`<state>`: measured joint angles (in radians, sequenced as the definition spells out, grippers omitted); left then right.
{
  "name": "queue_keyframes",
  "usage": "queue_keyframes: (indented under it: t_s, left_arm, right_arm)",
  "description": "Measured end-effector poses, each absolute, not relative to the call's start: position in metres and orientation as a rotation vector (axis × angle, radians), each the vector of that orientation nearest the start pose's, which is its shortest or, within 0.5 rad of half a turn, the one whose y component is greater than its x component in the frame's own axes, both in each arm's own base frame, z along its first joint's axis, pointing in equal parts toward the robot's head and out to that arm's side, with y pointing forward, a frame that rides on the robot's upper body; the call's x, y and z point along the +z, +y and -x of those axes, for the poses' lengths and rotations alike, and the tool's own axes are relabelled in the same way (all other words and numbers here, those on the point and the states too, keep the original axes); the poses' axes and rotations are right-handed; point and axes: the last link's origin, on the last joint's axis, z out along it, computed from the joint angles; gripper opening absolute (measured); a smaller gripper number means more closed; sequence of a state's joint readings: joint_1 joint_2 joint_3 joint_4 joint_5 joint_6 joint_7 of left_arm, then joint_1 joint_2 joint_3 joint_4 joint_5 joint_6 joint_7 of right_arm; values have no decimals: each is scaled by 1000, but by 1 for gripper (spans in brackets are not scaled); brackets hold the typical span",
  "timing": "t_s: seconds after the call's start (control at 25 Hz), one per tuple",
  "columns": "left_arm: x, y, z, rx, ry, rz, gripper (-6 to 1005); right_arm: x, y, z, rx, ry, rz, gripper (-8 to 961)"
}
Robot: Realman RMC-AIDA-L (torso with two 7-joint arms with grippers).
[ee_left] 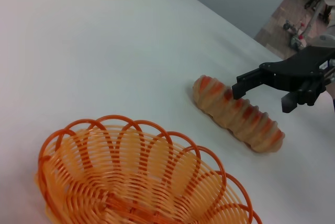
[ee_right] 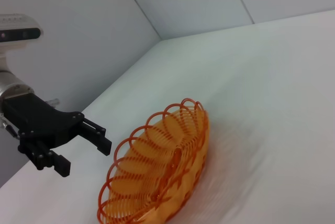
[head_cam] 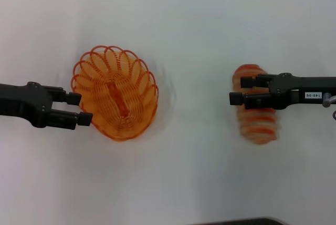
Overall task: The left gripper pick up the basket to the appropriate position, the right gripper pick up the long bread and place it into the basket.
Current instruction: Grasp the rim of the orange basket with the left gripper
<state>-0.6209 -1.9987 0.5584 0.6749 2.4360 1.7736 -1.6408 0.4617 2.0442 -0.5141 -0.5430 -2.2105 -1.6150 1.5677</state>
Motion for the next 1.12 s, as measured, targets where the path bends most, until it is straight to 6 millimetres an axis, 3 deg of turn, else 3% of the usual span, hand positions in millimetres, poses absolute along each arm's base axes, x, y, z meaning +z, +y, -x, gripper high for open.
queue_keyframes:
  t_s: [0.56,0.76,0.84,1.12]
  left_arm:
    - [29,323,273,-323,-992,2955,777]
    - [42,349,250,-239,-998,2927,773]
    - [54,379,220,-141,-951,2901,771]
    - [43,423,173,187,-871,2808,766]
  right_arm:
    - [-2,287,-313,672,1176,2654,945]
    - [-2,288,-310,679,1168,2665,945]
    - [-2,288,-310,682,1160,2666,945]
    - [-5,284,-311,695,1138,2663,944]
